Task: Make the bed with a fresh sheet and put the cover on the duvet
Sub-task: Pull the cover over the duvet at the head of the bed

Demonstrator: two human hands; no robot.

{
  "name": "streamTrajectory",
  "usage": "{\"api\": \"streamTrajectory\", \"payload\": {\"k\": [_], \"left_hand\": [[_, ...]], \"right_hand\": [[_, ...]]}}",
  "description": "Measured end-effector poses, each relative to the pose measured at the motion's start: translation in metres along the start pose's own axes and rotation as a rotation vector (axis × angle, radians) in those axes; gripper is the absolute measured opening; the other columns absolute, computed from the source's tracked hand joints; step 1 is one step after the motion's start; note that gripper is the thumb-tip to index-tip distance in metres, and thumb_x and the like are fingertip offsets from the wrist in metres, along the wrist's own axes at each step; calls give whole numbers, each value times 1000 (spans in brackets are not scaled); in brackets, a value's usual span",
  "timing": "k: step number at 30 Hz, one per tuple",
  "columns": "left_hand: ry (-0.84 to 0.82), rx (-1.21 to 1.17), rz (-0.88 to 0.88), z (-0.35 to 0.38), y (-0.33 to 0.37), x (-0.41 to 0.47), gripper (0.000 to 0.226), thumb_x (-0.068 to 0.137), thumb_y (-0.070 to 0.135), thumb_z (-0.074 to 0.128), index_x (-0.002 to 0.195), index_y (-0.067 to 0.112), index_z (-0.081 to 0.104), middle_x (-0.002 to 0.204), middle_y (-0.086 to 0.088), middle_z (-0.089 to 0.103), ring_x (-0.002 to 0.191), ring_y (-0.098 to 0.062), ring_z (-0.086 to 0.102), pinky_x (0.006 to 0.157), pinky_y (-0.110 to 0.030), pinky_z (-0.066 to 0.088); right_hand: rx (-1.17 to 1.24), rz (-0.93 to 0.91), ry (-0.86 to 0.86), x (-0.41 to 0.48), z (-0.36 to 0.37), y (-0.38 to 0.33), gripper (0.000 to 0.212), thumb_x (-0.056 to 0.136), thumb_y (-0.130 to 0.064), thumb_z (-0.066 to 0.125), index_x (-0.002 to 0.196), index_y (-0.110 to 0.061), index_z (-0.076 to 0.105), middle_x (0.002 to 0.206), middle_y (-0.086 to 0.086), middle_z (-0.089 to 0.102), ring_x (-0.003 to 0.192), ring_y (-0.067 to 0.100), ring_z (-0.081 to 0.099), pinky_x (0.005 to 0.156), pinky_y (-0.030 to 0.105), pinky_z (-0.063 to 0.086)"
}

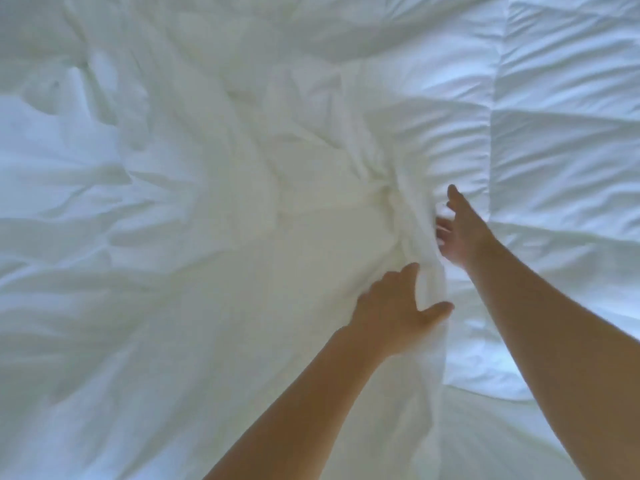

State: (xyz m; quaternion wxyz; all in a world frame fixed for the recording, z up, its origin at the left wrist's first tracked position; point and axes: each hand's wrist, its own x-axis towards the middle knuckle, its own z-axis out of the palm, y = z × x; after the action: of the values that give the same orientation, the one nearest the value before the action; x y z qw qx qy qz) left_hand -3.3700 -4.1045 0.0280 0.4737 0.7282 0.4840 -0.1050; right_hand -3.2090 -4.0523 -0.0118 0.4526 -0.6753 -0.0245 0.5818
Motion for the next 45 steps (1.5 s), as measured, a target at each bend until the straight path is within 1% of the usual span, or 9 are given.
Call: {"api": "streamTrajectory", "payload": {"k": [4, 8, 14, 21, 26, 30, 33, 38, 45], "left_hand": [[17, 197, -190, 57, -45, -72, 99, 66, 78, 51, 143, 23, 20, 136, 5, 38, 126, -22, 37, 102, -40, 32], [101, 38, -280, 83, -62, -113, 38, 91, 36, 48, 122, 15, 47, 105, -3, 60, 96, -22, 58, 79, -29, 44], [196, -593, -217, 105, 4, -98, 18, 93, 16, 42, 78, 6, 46, 69, 0, 47, 63, -17, 44, 55, -25, 32], [446, -249, -210, 121, -35, -113, 19, 98, 21, 45, 101, 7, 57, 95, -12, 66, 93, -31, 60, 74, -34, 41], [498, 146, -210, 78, -94, -152, 20, 97, 23, 44, 104, 14, 60, 90, 1, 63, 82, -21, 58, 71, -33, 45], [389, 303, 69, 57, -113, -180, 21, 84, 6, 40, 92, 3, 60, 84, -8, 62, 78, -29, 57, 63, -32, 42], [295, 628, 359, 38, -145, -186, 41, 72, 9, 49, 108, -4, 64, 109, -19, 66, 105, -40, 61, 88, -46, 46], [8, 952, 307, 22, -182, -158, 101, 66, 48, 74, 148, 12, 27, 144, -16, 41, 134, -32, 38, 108, -58, 18], [-125, 727, 245, 26, -148, -132, 7, 81, 18, 56, 80, 23, 51, 69, 7, 48, 69, -21, 49, 58, -28, 28]], "right_hand": [[11, 206, -314, -66, -19, 132, 30, 82, -40, 53, 91, -13, 63, 68, -2, 68, 69, 16, 63, 58, 23, 52], [101, 466, -529, -128, -24, 198, 37, 87, -32, 61, 111, -5, 67, 106, 14, 69, 96, 26, 67, 77, 32, 56], [469, 204, -122, -121, -92, 164, 34, 86, -22, 57, 117, -7, 61, 92, 10, 74, 84, 23, 72, 63, 32, 58], [674, 487, -450, -185, -59, 253, 70, 73, -67, 56, 114, -12, 70, 123, 16, 63, 114, 31, 60, 92, 45, 51], [413, 309, -702, -199, -29, 251, 94, 43, -43, 93, 123, -9, 59, 117, 13, 66, 109, 27, 63, 86, 39, 53], [156, 224, -872, -206, 1, 251, 66, 56, -22, 89, 116, -13, 64, 111, 11, 67, 107, 28, 63, 89, 42, 52], [45, 281, -716, -219, 20, 268, 47, 65, -14, 80, 108, -21, 64, 99, -4, 73, 97, 14, 68, 80, 31, 55], [290, 415, -283, -210, 8, 280, 56, 59, -31, 76, 111, -13, 65, 92, 6, 74, 83, 22, 71, 67, 32, 57], [310, 270, -62, -217, 9, 276, 28, 85, -30, 66, 111, -20, 65, 94, 2, 73, 85, 19, 71, 71, 32, 54]]}}
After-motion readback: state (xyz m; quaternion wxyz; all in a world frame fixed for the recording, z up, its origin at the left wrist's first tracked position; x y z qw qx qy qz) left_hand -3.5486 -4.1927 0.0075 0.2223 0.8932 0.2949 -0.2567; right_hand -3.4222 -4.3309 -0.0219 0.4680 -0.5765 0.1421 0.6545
